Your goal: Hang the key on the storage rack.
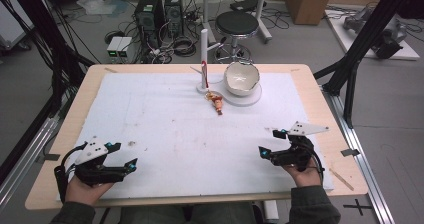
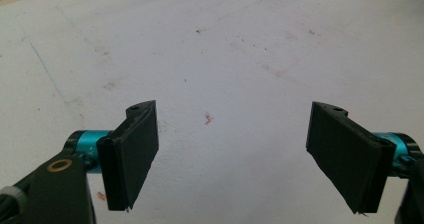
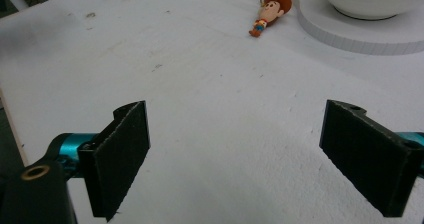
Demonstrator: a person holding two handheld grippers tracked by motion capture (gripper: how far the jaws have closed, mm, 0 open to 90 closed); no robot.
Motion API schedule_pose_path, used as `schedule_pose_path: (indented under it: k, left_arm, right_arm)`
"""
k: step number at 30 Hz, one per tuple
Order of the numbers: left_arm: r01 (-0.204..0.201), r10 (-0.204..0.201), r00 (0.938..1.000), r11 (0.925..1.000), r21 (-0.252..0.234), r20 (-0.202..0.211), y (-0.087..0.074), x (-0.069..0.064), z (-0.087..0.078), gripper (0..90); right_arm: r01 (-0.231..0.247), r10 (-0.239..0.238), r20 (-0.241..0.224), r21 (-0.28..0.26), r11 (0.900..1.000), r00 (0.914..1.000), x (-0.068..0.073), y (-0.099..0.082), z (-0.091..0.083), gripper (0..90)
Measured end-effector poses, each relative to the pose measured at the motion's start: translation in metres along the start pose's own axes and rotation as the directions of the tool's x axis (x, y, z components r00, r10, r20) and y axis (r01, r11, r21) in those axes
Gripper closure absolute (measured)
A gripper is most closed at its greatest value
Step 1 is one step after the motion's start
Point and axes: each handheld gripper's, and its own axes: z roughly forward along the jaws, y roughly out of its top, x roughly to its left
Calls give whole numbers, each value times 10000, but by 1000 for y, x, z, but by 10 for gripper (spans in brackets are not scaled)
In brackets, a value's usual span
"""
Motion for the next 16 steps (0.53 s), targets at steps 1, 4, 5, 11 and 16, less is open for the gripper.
schedule_pose_path:
  k: [1, 4, 5, 11, 16]
  left_arm:
    - [13, -13, 10000, 10000, 9, -14, 0, 0, 0, 214]
    - [11, -11, 10000, 10000, -10, -8, 0, 1, 0, 215]
    - [-8, 8, 10000, 10000, 22, -3, 0, 1, 0, 214]
    - [-19, 19, 10000, 10000, 59, -31, 0, 1, 1, 215]
    - [1, -1, 10000, 10000, 67, -71, -1, 1, 1, 215]
  right_arm:
    - [56, -56, 12, -3, 10000, 10000, 1, 0, 0, 118]
    - [104, -104, -47, -2, 9999, 9999, 3, 0, 1, 119]
    - [189, -189, -35, -44, 9998, 9998, 3, 1, 1, 119]
    - [287, -287, -93, 34, 9996, 9995, 3, 2, 3, 118]
    - [291, -290, -94, 65, 9996, 9995, 0, 2, 5, 119]
